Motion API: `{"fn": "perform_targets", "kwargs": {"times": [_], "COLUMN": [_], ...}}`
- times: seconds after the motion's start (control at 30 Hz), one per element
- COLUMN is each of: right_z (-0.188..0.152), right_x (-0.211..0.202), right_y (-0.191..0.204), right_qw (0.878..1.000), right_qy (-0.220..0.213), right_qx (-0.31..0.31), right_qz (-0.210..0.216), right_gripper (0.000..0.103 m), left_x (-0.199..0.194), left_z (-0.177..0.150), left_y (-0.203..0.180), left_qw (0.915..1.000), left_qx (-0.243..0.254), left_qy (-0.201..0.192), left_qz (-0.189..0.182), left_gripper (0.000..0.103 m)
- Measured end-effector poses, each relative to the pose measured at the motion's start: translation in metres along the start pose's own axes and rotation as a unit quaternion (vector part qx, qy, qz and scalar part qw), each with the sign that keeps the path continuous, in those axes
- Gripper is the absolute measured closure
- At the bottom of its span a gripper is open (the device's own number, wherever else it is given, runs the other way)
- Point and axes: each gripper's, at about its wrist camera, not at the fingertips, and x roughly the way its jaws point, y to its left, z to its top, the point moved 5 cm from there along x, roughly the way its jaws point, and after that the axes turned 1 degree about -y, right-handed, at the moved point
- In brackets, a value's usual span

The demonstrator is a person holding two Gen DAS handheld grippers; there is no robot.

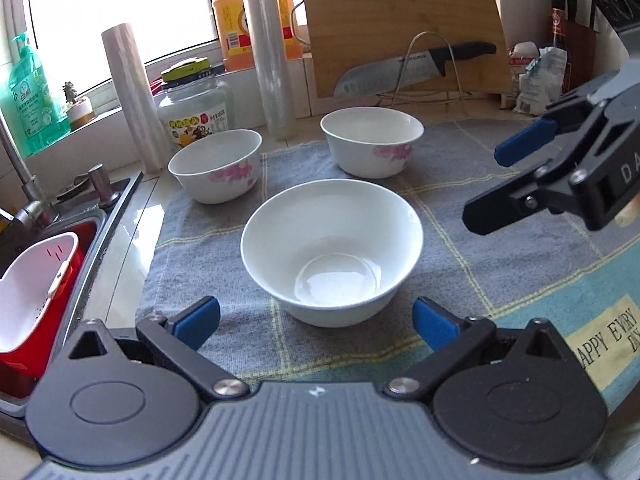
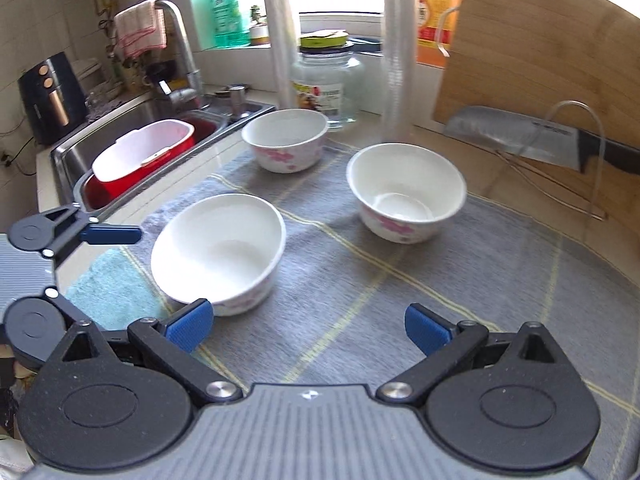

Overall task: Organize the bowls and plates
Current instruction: 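Move the right tool to a white bowl on the towel and grasp its rim, then lift the bowl with the right tool and carry it toward the plate stack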

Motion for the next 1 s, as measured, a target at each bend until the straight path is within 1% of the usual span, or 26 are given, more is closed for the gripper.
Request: {"fn": "perform_targets", "kwargs": {"times": [0.07, 0.23, 0.37, 0.47, 0.67, 0.83, 0.9, 0.97, 1.0], "right_z": [0.006, 0.018, 0.027, 0.032, 0.038, 0.040, 0.041, 0.042, 0.041], "right_x": [0.008, 0.032, 0.050, 0.058, 0.072, 0.072, 0.071, 0.071, 0.071], "right_y": [0.006, 0.024, 0.038, 0.045, 0.047, 0.046, 0.046, 0.046, 0.046], "right_qw": [1.000, 0.999, 0.998, 0.998, 0.998, 0.998, 0.998, 0.998, 0.998], "right_qy": [0.003, 0.011, 0.019, 0.020, 0.024, 0.019, 0.017, 0.018, 0.020], "right_qx": [-0.004, -0.003, -0.010, -0.013, -0.012, -0.009, -0.008, -0.009, -0.009], "right_qz": [0.008, 0.043, 0.054, 0.064, 0.065, 0.062, 0.061, 0.062, 0.064], "right_gripper": [0.000, 0.000, 0.000, 0.000, 0.000, 0.000, 0.002, 0.011, 0.011], "left_x": [0.004, 0.012, 0.018, 0.019, 0.021, 0.022, 0.022, 0.023, 0.022], "left_z": [-0.001, -0.001, -0.001, -0.001, 0.000, 0.001, 0.001, 0.002, 0.002], "left_y": [0.001, -0.001, -0.004, -0.005, -0.007, -0.006, -0.005, -0.005, -0.004], "left_qw": [1.0000, 0.9998, 0.9994, 0.9993, 0.9990, 0.9987, 0.9986, 0.9984, 0.9984], "left_qx": [0.002, 0.021, 0.033, 0.031, 0.031, 0.026, 0.024, 0.021, 0.019], "left_qy": [-0.001, -0.005, -0.007, -0.009, -0.012, -0.017, -0.018, -0.020, -0.021], "left_qz": [-0.002, -0.007, -0.012, -0.020, -0.030, -0.041, -0.045, -0.049, -0.050], "left_gripper": [0.002, 0.002, 0.003, 0.003, 0.003, 0.004, 0.007, 0.010, 0.010]}}
